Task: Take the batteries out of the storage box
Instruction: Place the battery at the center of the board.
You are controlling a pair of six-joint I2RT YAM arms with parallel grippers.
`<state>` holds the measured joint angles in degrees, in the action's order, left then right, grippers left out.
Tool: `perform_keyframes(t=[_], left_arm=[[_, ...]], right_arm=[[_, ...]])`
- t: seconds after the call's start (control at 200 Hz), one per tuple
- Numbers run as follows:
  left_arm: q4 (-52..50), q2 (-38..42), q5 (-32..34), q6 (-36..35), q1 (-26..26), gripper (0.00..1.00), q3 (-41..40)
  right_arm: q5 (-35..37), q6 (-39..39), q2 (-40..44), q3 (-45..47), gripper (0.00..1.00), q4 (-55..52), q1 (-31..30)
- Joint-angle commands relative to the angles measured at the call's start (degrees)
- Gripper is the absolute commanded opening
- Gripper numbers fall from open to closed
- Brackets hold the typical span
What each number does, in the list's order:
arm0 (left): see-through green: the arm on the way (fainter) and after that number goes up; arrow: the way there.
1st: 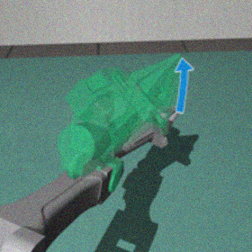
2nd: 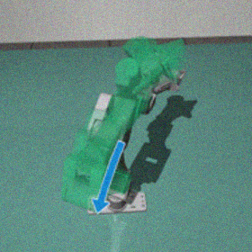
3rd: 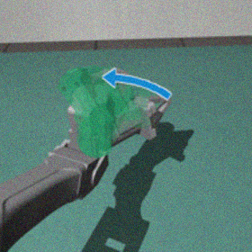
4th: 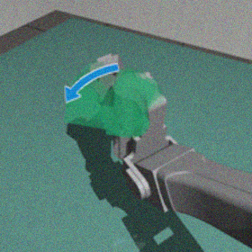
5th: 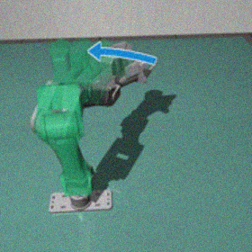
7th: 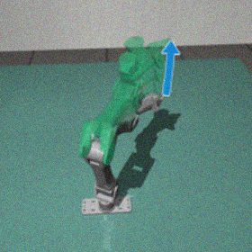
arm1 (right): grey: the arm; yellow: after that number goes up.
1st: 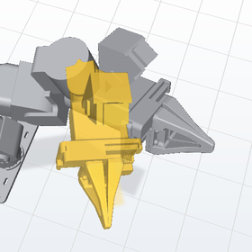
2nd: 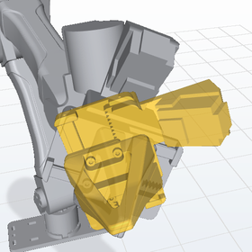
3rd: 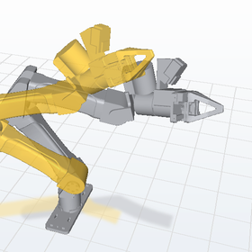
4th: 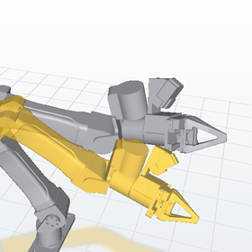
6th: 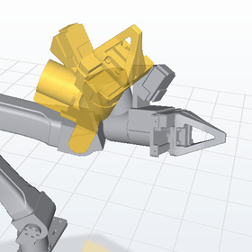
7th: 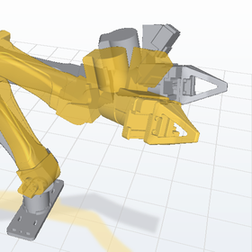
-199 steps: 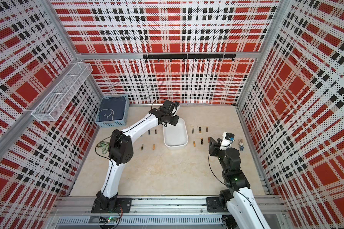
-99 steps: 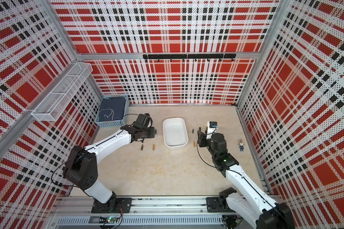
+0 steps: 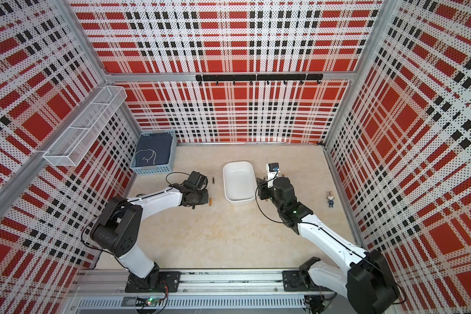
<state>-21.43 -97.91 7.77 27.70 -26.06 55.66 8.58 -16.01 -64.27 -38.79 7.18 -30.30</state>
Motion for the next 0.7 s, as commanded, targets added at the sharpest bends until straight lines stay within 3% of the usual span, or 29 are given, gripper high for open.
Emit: perform_keyframes(t=[0.0, 0.471, 0.646, 0.696], left_arm=[[1.9, -2.2, 0.3, 0.3, 0.2, 0.0, 0.1], [2.3, -4.2, 1.6, 1.9, -0.8, 0.0, -1.3], [2.3, -4.1, 1.5, 1.7, -0.9, 0.32, -0.9], [2.2, -4.0, 1.4, 1.7, -0.9, 0.34, -0.9]], right_arm=[[2.2, 0.7, 1.0, -0.1, 0.54, 0.8, -0.5], [6.3, 1.9, 2.4, 1.8, 0.56, 1.4, -0.6], [6.8, 2.2, 2.5, 1.9, 0.56, 1.7, -0.5], [7.0, 2.3, 2.7, 1.9, 0.57, 1.8, -0.5]])
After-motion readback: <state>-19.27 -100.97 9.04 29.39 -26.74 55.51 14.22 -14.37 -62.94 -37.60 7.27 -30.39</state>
